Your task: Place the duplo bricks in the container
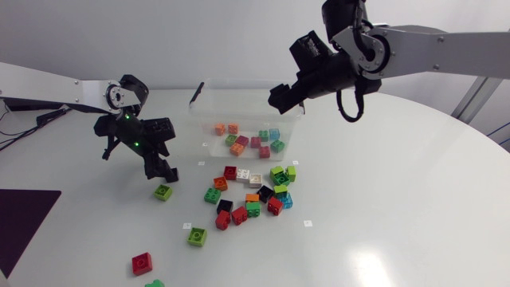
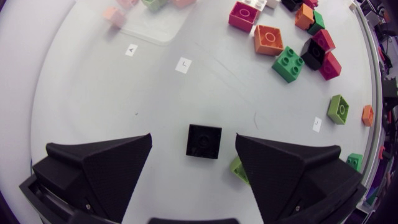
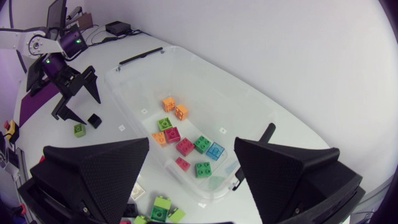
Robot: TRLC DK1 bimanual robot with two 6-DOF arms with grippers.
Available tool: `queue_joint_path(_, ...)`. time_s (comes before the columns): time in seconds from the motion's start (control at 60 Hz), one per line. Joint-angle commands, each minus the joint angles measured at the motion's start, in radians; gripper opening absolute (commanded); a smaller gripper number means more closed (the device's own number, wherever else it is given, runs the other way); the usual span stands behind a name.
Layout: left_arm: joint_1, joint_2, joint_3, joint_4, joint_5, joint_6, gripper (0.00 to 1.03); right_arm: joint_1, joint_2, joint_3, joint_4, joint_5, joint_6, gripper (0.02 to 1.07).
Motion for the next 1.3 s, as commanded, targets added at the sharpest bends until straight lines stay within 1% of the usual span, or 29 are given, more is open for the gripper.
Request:
queue_joint_path(0.0, 0.011, 0.041, 0.041, -0.029, -0.003, 0.075, 0.93, 0.008, -0.053, -0.079, 0.002, -0.003, -0.021, 1.02)
queue_joint_path(0.15, 0.017, 0.078, 0.05, -0.048, -0.002, 0.114, 0.93, 0.008, -0.137, -0.204, 0.012, -0.012, -0.029, 1.02)
queue_joint_path(0.3, 0.017, 0.121, 0.074, -0.049, -0.002, 0.115, 0.91, 0.008, -0.223, -0.343, 0.021, -0.023, -0.038, 1.02)
queue_joint_path(0.433, 0.012, 0.138, 0.078, -0.051, -0.002, 0.118, 0.81, 0.015, -0.288, -0.441, 0.007, -0.02, -0.029, 1.02)
queue_joint_path(0.45, 0.012, 0.138, 0.078, -0.051, -0.002, 0.118, 0.78, 0.016, -0.291, -0.449, 0.001, -0.017, -0.026, 1.02)
queue_joint_path(0.5, 0.011, 0.142, 0.074, -0.051, -0.002, 0.118, 0.72, 0.033, -0.303, -0.477, -0.019, 0.005, -0.015, 1.02)
queue_joint_path(0.567, 0.011, 0.147, 0.078, -0.052, -0.002, 0.114, 0.62, 0.051, -0.314, -0.507, -0.034, 0.034, -0.003, 1.02)
queue_joint_path(0.65, 0.009, 0.149, 0.07, -0.054, 0.0, 0.111, 0.53, 0.07, -0.324, -0.547, -0.038, 0.048, 0.003, 1.02)
queue_joint_path(0.667, 0.008, 0.147, 0.064, -0.054, 0.001, 0.111, 0.5, 0.074, -0.324, -0.555, -0.038, 0.048, 0.002, 1.02)
queue_joint_path(0.733, 0.006, 0.145, 0.051, -0.051, 0.003, 0.106, 0.4, 0.091, -0.318, -0.586, -0.034, 0.054, -0.017, 1.02)
queue_joint_path(0.817, 0.006, 0.132, 0.039, -0.049, 0.02, 0.091, 0.31, 0.11, -0.295, -0.606, -0.03, 0.057, -0.029, 1.02)
queue_joint_path(0.883, 0.003, 0.107, 0.012, -0.048, 0.029, 0.085, 0.26, 0.125, -0.271, -0.615, -0.019, 0.063, -0.029, 1.01)
queue_joint_path(0.933, -0.003, 0.084, -0.013, -0.044, 0.032, 0.08, 0.24, 0.142, -0.252, -0.616, -0.016, 0.069, -0.029, 0.99)
queue_joint_path(1.067, -0.017, 0.015, -0.071, -0.044, 0.033, 0.069, 0.24, 0.196, -0.209, -0.613, -0.01, 0.106, -0.02, 0.97)
queue_joint_path(1.183, -0.02, -0.043, -0.097, -0.052, 0.04, 0.06, 0.24, 0.211, -0.168, -0.604, -0.008, 0.112, -0.017, 0.93)
queue_joint_path(1.283, -0.02, -0.08, -0.104, -0.067, 0.052, 0.049, 0.24, 0.222, -0.134, -0.602, 0.005, 0.124, -0.017, 0.93)
